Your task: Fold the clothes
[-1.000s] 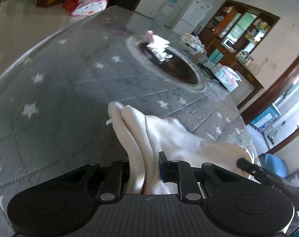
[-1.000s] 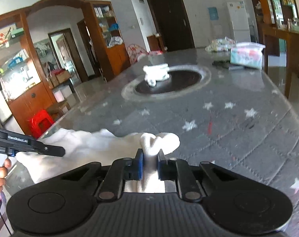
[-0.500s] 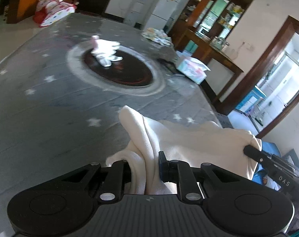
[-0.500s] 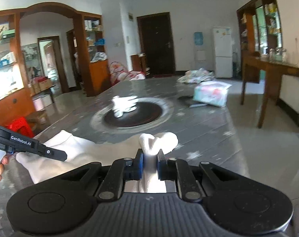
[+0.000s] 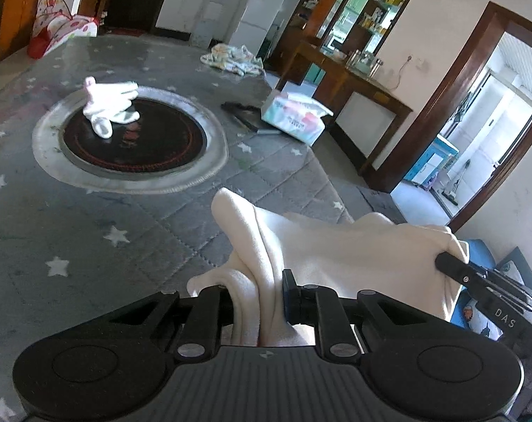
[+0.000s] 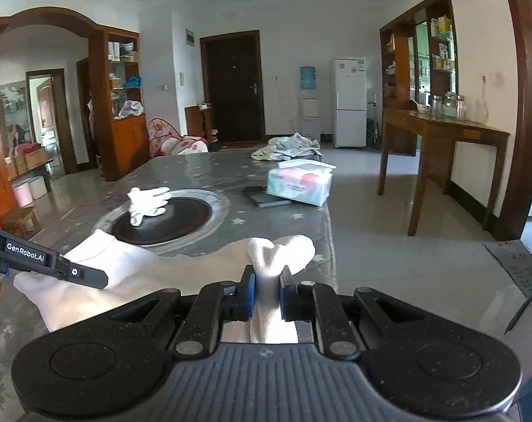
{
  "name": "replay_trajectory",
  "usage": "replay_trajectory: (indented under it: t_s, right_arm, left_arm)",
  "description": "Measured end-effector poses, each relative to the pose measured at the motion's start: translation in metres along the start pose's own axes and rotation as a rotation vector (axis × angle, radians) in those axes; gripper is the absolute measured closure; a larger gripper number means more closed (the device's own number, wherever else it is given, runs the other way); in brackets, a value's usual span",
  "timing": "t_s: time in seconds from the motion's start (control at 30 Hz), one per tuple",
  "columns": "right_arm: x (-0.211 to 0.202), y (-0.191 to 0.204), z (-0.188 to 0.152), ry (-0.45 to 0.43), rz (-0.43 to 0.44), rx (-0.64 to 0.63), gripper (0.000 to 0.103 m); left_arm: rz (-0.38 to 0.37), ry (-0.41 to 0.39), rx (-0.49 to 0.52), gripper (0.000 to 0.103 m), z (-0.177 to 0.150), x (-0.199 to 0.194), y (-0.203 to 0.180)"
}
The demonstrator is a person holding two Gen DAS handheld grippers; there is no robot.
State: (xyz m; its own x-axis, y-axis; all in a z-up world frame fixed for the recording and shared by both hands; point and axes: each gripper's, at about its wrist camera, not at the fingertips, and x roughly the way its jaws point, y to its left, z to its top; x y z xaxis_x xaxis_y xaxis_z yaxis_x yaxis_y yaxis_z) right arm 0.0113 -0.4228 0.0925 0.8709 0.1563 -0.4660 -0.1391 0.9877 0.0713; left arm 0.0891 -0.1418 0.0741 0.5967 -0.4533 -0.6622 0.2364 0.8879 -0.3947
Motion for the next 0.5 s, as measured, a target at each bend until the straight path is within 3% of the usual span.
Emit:
replay_trajectory:
  t_s: [0.37,0.5]
  right_arm:
    - [0.034,-0.013,-0.025,0.102,-0.011,0.006,0.091]
    - [0.044,-0.016,-0.031,0.137,-0.028,0.012,0.088]
  left_arm:
    - [0.026,0.104,-0.017,0.086,-0.016,0.031,0.013]
    - [0.04,0.114,-0.016,0.078,-0.02,0.032,0.017]
